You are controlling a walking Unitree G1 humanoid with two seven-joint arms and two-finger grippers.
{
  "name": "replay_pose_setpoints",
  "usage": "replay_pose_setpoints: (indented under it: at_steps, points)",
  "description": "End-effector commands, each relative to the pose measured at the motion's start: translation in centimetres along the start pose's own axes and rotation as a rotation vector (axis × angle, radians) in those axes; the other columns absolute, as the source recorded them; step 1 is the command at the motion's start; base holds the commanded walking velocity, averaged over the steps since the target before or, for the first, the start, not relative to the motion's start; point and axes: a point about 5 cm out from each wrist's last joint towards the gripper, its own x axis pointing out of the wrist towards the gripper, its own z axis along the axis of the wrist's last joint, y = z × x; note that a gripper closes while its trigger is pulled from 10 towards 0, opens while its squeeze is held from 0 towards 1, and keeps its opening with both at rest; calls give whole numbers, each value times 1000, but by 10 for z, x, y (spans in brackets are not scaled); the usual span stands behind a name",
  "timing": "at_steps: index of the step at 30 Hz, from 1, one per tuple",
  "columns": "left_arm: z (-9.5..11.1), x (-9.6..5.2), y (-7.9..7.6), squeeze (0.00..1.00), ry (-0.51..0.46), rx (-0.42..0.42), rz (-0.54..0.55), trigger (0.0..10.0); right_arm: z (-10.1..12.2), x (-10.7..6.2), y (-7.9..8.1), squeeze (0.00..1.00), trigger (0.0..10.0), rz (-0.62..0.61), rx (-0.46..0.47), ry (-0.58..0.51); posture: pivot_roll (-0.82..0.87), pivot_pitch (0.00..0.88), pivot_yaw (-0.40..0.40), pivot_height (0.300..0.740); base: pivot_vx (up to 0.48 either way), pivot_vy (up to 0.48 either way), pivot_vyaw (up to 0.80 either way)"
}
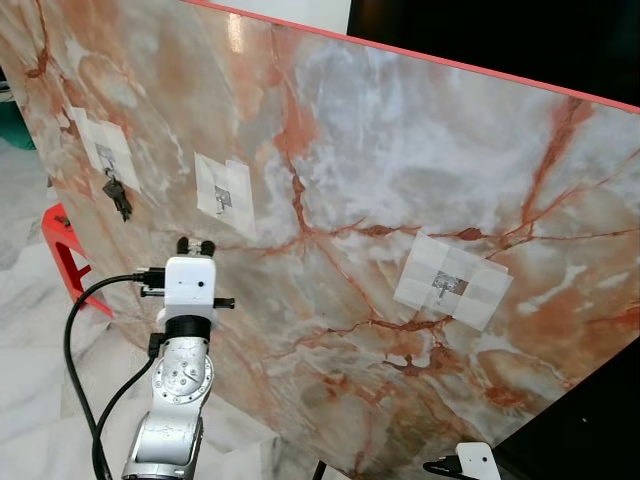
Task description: Hang keys on a hook
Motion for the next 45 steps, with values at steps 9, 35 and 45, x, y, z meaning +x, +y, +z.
replay_pose_setpoints:
  at_steps: [9,35,45]
  points:
    - [2,2,1,0,-13,-28,11,10000,9,0,-7,0,10000,-19,-10,-27,109,0,-133,740,0,0,0]
    - [3,1,0,0,-24,-96,-37,10000,9,0,-8,0,10000,-22,-17,-28,116,0,-143,740,0,0,0]
    - [1,6,0,0,-6,-86,-36,10000,10,0,-8,0,10000,-22,-15,-29,116,0,-144,740,0,0,0]
